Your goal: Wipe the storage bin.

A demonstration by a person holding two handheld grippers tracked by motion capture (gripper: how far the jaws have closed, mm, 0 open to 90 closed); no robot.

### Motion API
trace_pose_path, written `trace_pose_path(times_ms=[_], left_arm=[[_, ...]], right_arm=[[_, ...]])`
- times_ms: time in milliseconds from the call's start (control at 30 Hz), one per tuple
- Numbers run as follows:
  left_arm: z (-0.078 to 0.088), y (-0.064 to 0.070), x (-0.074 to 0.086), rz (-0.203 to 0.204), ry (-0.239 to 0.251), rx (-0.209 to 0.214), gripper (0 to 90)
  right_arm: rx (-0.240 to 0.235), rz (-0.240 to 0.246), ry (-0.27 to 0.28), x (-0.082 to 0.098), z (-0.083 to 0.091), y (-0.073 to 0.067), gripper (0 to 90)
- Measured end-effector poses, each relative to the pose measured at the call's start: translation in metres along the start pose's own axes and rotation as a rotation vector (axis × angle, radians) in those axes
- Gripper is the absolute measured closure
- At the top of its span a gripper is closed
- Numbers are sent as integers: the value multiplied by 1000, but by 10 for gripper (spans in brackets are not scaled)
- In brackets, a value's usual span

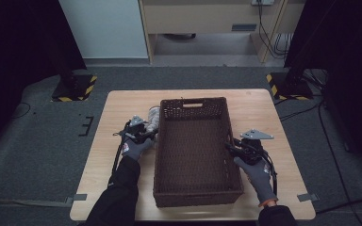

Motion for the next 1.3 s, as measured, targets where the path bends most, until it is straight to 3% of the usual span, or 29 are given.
trace_pose_path(times_ms=[67,167,367,500,600,667,800,900,1067,1133,1233,1300], left_arm=[[8,1,-8,11,22,3,657],[28,8,-27,11,95,31,656],[58,35,-48,-67,141,66,653],[56,41,-37,-93,111,65,652],[48,38,-29,-70,108,71,652],[42,35,-29,-55,115,74,654],[33,30,-34,-74,109,48,654],[29,28,-28,-79,92,39,654],[20,27,5,-106,-34,23,654],[18,25,14,-90,-48,25,654],[24,23,13,-43,-18,37,654],[31,25,6,-38,20,44,654]], right_arm=[[0,0,0,0,0,0,613],[0,-1,1,0,0,0,612],[2,-4,0,0,0,0,613],[3,-5,0,0,0,0,614],[3,-5,-1,0,0,0,614],[3,-10,-2,0,-1,0,612],[26,-1,-5,-2,-4,1,604],[34,-8,-1,-3,-5,2,604],[36,-4,-1,-2,-5,2,604],[35,-4,-3,-2,-4,2,604],[34,-12,-3,-2,-4,2,600],[34,-9,-3,-2,-4,2,588]])
Point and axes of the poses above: each handheld gripper's, and its own axes: z roughly backward along the jaws, x roughly out of its underside, y roughly to its right, the point moved 9 cm from there along -z, roughly forward along the jaws, and after that the axes turned 12 degrees about x, right-handed, at the moved point
